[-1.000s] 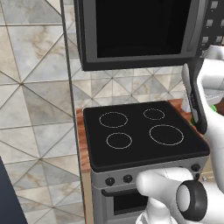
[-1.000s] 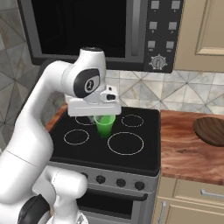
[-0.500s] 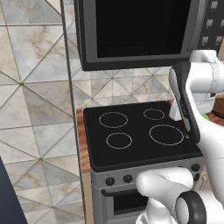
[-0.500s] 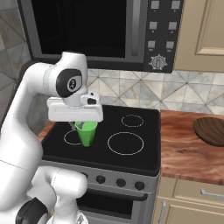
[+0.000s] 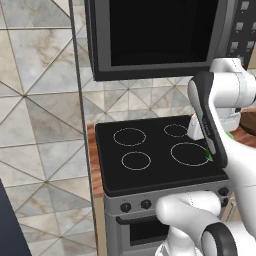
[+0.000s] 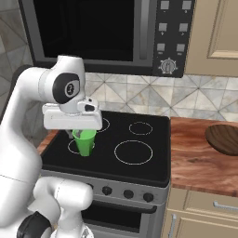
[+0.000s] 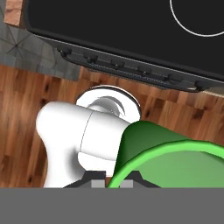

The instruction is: Pick the cup and bowl from the counter and place them on the counter next to the sink.

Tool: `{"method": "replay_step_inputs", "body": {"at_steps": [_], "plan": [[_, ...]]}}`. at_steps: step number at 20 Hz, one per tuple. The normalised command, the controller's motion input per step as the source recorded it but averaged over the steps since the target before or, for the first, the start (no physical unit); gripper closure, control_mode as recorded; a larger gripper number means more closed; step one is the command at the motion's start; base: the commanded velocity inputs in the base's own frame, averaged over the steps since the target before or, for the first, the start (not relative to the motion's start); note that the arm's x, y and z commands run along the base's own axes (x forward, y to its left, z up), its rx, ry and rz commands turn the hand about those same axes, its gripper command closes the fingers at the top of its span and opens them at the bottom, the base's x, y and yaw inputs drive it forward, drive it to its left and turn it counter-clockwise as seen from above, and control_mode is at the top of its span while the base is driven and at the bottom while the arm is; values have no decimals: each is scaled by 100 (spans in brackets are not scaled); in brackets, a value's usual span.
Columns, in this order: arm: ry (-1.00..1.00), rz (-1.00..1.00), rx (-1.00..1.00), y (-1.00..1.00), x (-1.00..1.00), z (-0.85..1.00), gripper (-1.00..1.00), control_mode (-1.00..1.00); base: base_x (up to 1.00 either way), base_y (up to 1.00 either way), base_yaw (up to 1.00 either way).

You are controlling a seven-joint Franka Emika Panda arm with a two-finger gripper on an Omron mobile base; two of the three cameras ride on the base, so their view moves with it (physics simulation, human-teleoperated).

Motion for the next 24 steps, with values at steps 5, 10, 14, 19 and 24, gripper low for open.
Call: {"method": "replay_step_inputs", "body": {"at_steps": [5,10,14,19,24], "plan": [[0,0,0,0,0,0,100,-100,0,0,0],[0,0,0,0,0,0,100,-100,0,0,0],[0,0,0,0,0,0,100,100,-2,0,0],[0,0,0,0,0,0,100,100,-90,-15,-10],[0,0,0,0,0,0,100,100,-74,-32,-21]]}}
